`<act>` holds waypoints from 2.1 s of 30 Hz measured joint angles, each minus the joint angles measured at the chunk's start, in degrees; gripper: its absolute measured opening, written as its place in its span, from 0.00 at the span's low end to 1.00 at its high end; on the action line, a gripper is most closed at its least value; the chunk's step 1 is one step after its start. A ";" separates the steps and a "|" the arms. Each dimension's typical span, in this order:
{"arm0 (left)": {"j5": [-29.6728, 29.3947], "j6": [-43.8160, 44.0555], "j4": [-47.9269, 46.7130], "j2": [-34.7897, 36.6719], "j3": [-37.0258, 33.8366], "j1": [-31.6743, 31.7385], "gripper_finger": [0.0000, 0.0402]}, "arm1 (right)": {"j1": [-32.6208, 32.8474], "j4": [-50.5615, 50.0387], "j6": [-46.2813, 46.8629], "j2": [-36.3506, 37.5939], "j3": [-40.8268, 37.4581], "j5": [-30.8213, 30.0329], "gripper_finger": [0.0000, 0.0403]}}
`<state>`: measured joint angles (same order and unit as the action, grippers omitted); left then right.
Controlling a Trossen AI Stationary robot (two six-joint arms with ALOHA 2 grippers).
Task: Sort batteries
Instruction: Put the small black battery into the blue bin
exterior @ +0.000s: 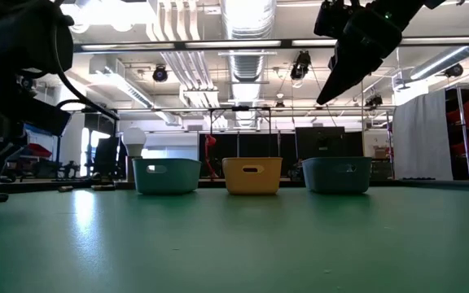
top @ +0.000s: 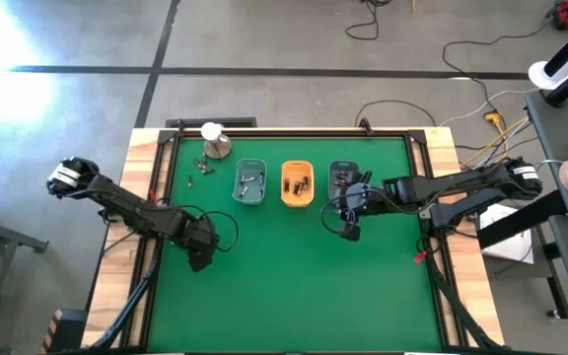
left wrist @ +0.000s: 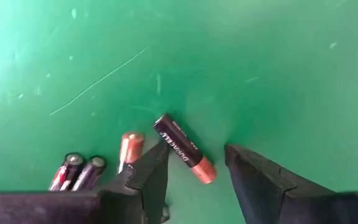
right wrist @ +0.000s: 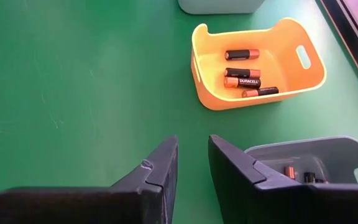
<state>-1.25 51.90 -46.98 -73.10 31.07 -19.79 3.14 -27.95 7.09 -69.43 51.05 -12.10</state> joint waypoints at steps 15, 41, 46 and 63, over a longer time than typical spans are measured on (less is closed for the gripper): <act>-0.86 0.83 2.99 -3.35 1.22 0.02 0.04 | 2.68 2.31 2.37 0.00 -1.43 0.03 0.24; -5.30 -43.92 93.79 -17.12 0.35 11.94 0.01 | 7.74 74.88 -1.67 -16.35 -14.07 0.68 0.36; -5.25 -44.70 99.72 -20.02 0.35 12.56 0.01 | 7.74 75.11 -3.89 -18.89 -11.51 -3.43 0.38; -6.95 -48.44 106.00 -20.46 0.98 12.69 0.02 | 7.21 74.89 -4.68 -20.28 -10.93 -4.25 0.25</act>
<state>-8.20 3.45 59.02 -93.56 32.05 -7.10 10.35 46.94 2.42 -89.71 40.12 -16.35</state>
